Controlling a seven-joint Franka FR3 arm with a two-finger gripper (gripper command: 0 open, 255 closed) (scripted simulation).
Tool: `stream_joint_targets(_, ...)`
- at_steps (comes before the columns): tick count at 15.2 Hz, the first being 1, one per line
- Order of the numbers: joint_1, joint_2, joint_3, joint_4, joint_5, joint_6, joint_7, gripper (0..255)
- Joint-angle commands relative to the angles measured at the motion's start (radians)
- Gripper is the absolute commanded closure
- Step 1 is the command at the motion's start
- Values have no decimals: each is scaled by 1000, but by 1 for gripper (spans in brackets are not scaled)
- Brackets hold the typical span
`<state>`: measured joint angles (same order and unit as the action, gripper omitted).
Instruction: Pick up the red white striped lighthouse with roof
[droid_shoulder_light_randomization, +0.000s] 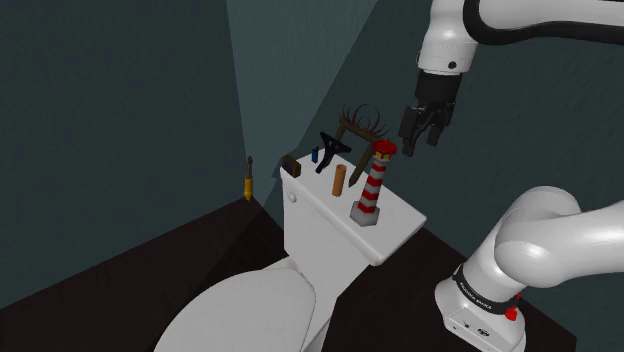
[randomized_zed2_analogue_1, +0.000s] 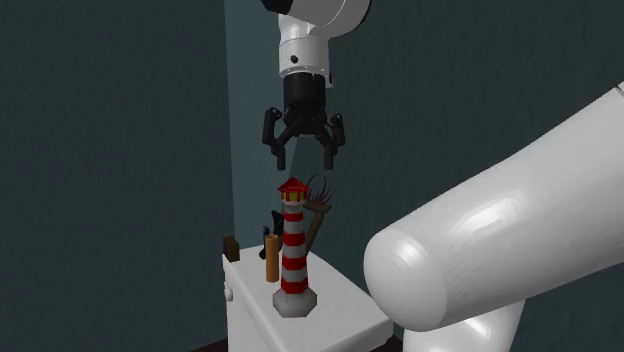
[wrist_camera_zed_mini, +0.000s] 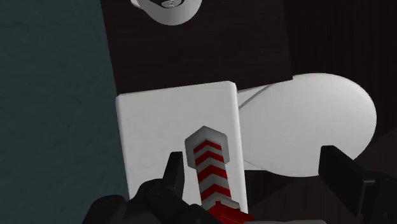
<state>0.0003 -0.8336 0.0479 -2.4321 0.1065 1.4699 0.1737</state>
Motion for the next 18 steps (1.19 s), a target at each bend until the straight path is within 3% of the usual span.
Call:
stream_joint_targets(1, 0, 0, 0, 0, 0, 0, 0, 0)
stream_joint_targets(9, 63, 602, -187, 374, 54, -137, -377, 0)
stream_joint_targets(18, 61, 651, -188, 311, 58, -51, -416, 0)
